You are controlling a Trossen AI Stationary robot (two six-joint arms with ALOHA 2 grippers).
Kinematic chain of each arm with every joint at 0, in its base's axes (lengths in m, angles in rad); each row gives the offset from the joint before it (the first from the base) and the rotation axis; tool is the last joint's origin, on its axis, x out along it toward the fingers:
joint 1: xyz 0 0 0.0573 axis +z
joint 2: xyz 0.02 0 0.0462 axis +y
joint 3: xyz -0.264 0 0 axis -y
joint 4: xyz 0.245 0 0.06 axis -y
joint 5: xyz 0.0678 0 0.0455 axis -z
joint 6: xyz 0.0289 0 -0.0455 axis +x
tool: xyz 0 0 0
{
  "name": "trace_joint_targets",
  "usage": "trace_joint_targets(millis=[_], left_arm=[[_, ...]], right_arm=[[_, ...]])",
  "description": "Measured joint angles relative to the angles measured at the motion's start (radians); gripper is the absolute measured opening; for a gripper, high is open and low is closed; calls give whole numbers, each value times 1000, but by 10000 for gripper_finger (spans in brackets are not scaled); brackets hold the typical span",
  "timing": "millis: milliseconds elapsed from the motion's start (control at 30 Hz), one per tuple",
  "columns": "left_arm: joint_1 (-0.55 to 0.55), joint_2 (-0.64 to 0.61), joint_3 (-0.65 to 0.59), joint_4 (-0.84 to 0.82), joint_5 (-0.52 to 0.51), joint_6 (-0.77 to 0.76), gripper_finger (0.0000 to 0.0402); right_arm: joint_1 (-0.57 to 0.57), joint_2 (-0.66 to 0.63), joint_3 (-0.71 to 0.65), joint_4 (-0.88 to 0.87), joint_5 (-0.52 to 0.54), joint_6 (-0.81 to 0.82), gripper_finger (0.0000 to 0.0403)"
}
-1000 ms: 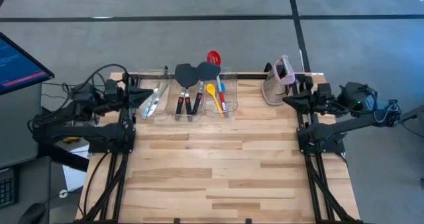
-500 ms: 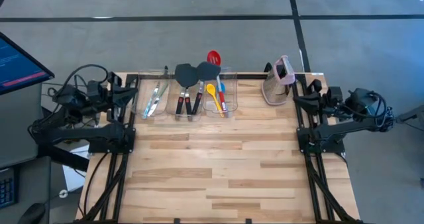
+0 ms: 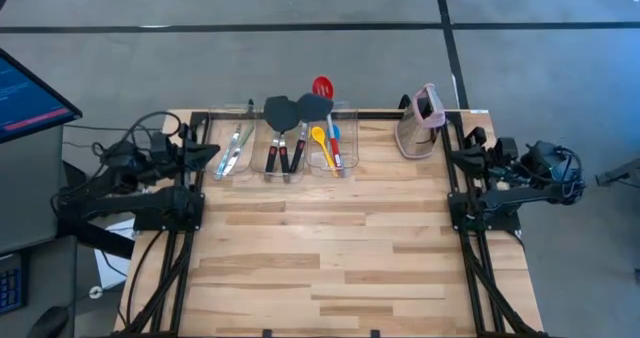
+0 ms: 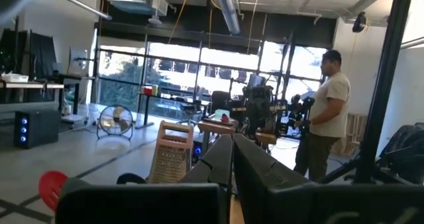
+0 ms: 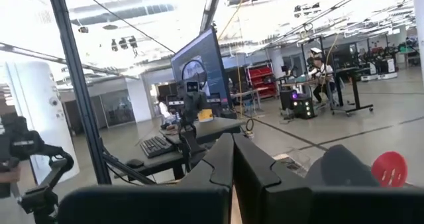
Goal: Pick & Place Kitchen Items
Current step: Return to Home Position
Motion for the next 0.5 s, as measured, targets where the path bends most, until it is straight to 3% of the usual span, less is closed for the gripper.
trace_joint_targets(millis=[500], left_arm=[[0,-74,-71,32,-1,-30,2]], right_arm=[[0,0,-222,121,-1,37,0]])
